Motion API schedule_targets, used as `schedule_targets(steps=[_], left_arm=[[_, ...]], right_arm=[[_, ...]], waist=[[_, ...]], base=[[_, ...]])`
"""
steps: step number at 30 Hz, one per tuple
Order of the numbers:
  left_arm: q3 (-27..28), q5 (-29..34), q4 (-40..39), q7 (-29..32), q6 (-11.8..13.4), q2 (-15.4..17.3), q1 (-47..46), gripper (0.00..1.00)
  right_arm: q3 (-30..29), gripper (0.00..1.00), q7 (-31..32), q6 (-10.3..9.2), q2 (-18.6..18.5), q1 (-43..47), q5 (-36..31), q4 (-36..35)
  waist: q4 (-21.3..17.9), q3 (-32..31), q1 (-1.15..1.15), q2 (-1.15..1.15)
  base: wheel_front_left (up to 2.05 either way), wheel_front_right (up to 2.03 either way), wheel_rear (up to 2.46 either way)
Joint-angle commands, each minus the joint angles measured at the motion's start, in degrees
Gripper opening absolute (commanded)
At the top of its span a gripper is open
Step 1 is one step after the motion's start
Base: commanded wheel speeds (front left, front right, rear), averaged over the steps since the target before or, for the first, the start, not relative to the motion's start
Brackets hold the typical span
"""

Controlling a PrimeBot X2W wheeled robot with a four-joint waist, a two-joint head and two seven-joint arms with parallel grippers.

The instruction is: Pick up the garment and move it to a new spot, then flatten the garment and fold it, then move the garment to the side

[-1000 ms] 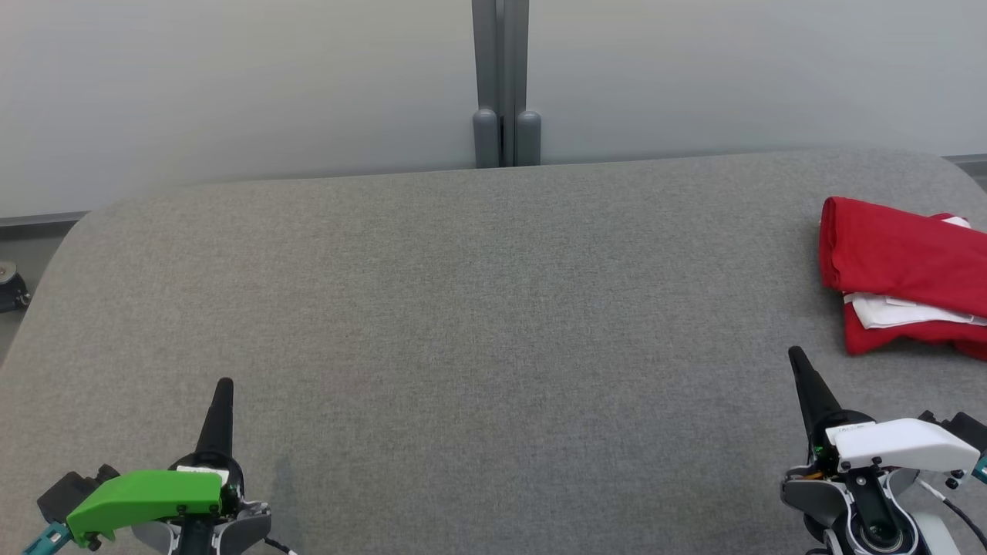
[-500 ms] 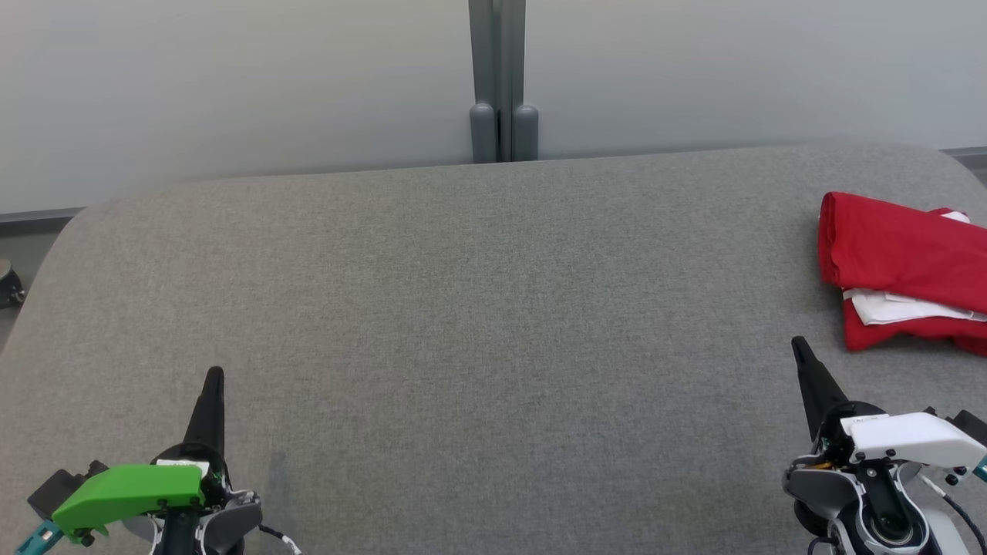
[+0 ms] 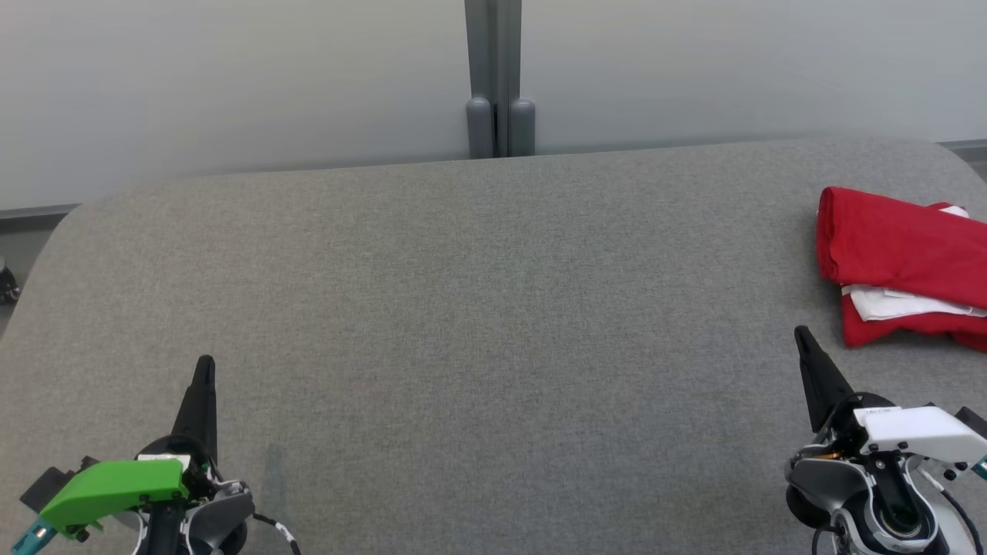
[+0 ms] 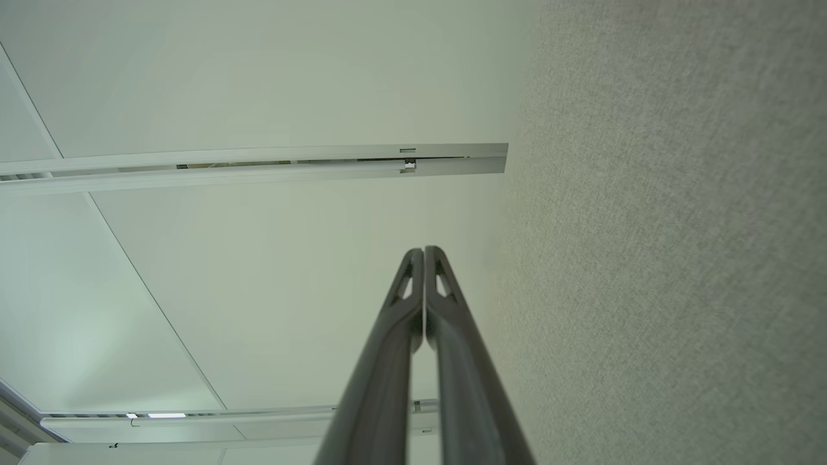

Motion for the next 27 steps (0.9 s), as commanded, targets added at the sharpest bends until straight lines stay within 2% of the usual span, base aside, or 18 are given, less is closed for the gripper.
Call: schedule_targets(steps=[1,27], left_arm=[[0.4,-0.9,-0.2,0.3,-0.4,0.1,-0.9,0.00],[0.3,-0.8,-0.2,0.3,-0.4,0.1,-0.8,0.00]], right_arm=[[-0.2,0.00,0.3,-0.03,-0.2,-0.5,1.0,-0.4],[-0.2,0.00,0.3,-0.02,-0.2,-0.4,0.9,-0.4]], waist=[[0.0,0.0,0.00,0.00],[0.0,0.0,0.00,0.00]], base=[[0.00,0.00,0.00],[0.00,0.00,0.00]])
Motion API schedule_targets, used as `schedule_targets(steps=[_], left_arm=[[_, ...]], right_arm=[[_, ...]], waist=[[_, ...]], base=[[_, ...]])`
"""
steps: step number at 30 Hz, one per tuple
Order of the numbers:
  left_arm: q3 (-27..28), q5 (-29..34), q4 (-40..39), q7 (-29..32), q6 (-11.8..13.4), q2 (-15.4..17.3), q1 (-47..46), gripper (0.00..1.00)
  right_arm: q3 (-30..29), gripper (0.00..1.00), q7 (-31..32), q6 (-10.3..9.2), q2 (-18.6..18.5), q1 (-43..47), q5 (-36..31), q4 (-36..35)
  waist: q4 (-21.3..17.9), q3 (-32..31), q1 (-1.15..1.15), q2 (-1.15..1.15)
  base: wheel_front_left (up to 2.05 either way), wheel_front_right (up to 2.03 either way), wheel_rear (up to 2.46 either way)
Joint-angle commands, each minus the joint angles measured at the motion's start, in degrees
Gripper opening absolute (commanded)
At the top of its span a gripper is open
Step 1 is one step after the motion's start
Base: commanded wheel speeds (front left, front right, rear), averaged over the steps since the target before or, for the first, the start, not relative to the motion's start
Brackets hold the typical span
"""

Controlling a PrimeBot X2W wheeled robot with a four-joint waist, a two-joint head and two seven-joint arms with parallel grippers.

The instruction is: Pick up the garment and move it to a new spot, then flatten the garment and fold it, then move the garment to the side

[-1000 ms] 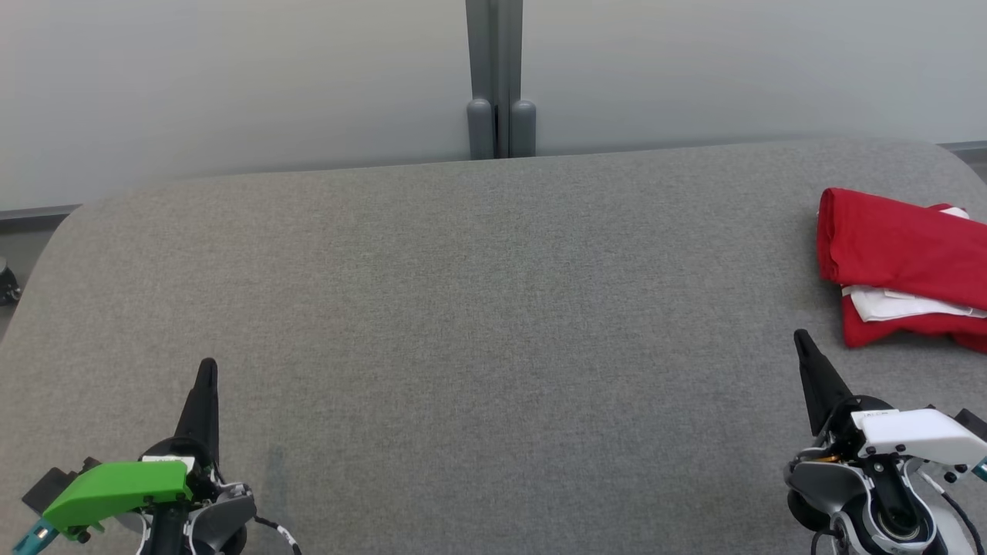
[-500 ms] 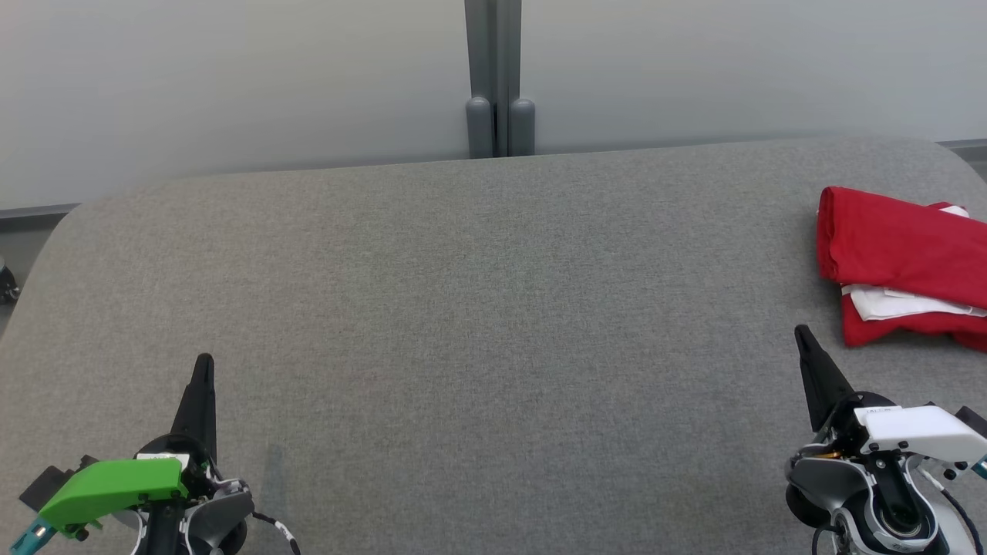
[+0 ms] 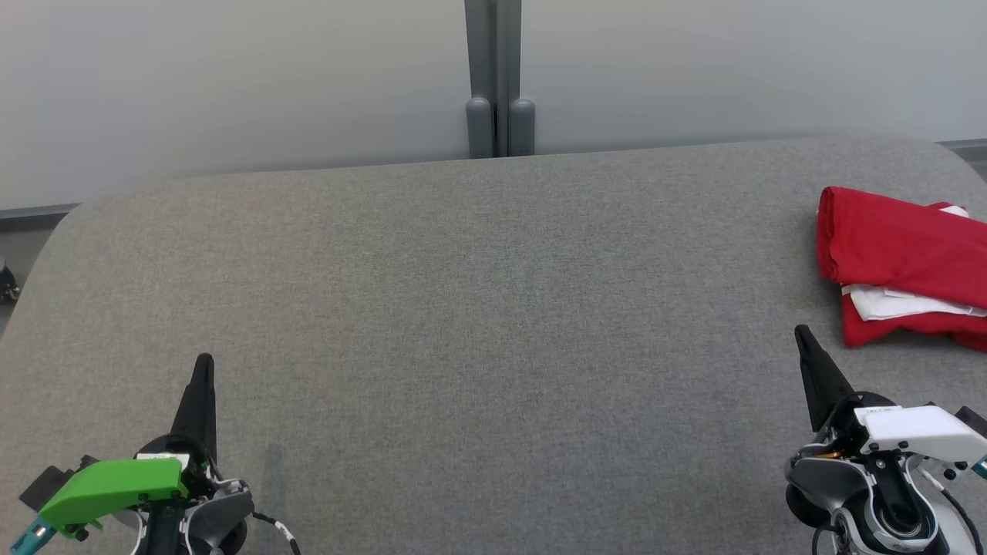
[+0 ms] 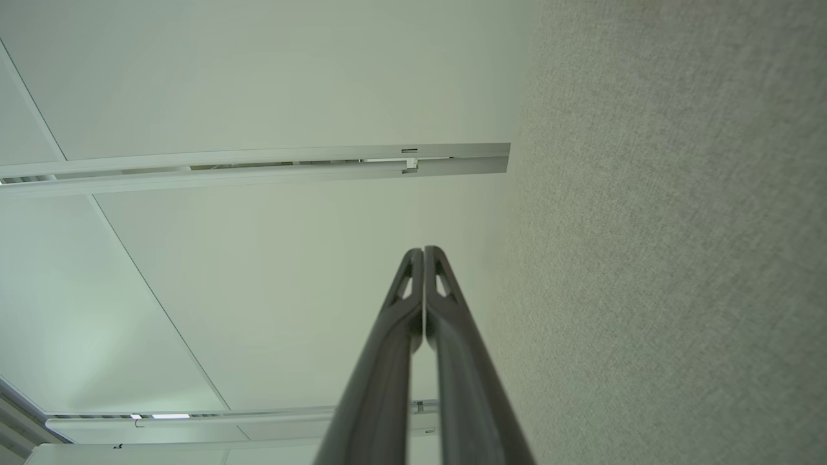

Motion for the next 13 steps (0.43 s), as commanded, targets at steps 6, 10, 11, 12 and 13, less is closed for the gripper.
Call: schedule_targets(steps=[6,10,11,12,13], left_arm=[[0.1,-0.3,-0.1,0.2,-0.3,0.1,-0.6,0.00],[0.1,-0.3,-0.1,0.2,-0.3,0.1,-0.6,0.00],[0.1,-0.3,-0.1,0.2,-0.3,0.1,-0.6,0.00],[0.1,-0.3,-0.1,0.2,-0.3,0.1,-0.6,0.00],[0.1,-0.3,-0.1,0.2,-0.3,0.1,-0.6,0.00]], right_arm=[[-0.1,0.00,0.2,-0.02,-0.2,-0.3,0.4,-0.3],[-0.1,0.00,0.2,-0.02,-0.2,-0.3,0.4,-0.3],[-0.1,0.00,0.2,-0.02,-0.2,-0.3,0.4,-0.3],[-0.1,0.00,0.2,-0.02,-0.2,-0.3,0.4,-0.3],[-0.1,0.00,0.2,-0.02,-0.2,-0.3,0.4,-0.3]], waist=[[0.0,0.0,0.00,0.00],[0.0,0.0,0.00,0.00],[0.0,0.0,0.00,0.00],[0.0,0.0,0.00,0.00],[0.0,0.0,0.00,0.00]], base=[[0.00,0.00,0.00],[0.00,0.00,0.00],[0.00,0.00,0.00],[0.00,0.00,0.00],[0.00,0.00,0.00]])
